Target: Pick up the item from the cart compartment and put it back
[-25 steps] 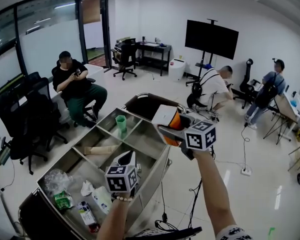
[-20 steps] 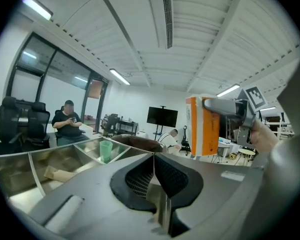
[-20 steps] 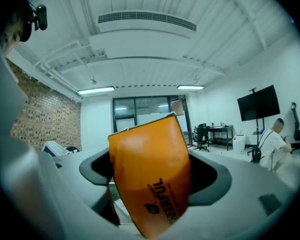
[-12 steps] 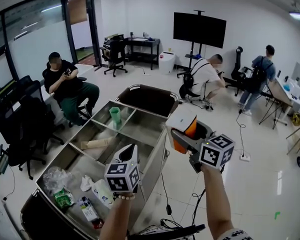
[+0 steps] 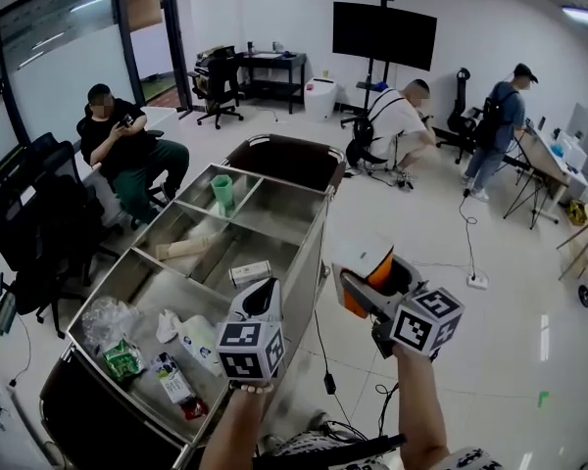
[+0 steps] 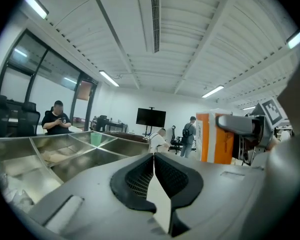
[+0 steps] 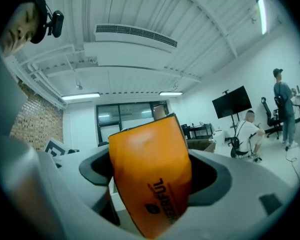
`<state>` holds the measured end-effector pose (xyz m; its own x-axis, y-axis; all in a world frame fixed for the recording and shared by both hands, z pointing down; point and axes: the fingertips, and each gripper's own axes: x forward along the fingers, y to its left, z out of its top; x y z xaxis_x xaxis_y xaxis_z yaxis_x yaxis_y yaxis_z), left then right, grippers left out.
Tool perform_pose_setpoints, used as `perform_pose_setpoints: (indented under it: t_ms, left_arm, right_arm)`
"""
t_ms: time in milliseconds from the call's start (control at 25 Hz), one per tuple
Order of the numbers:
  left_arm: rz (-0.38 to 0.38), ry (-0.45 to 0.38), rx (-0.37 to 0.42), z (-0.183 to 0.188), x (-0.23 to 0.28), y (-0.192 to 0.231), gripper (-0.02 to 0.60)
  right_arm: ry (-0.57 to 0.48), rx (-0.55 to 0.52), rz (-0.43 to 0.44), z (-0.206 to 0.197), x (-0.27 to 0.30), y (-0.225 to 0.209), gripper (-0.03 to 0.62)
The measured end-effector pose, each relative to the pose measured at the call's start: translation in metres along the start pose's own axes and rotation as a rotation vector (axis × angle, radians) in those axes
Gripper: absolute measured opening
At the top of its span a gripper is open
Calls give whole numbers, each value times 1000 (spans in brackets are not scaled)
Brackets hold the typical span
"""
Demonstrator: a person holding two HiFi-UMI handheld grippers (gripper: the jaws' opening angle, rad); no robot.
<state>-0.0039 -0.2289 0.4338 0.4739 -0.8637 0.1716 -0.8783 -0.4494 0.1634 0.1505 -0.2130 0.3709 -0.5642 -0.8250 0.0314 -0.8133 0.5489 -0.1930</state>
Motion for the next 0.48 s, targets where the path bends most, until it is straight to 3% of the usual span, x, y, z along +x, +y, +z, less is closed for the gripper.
perform_pose_setpoints:
  t_ms: [240,480]
  left_arm:
    - [-28,25,-14,-25,-15,-10,0]
    - [-51,42,-16,-39,-20,-21,0]
  right_arm:
    - [84,24,-69,-57,-23,9,428]
    - [118,50,-117,-85,-38,9,428]
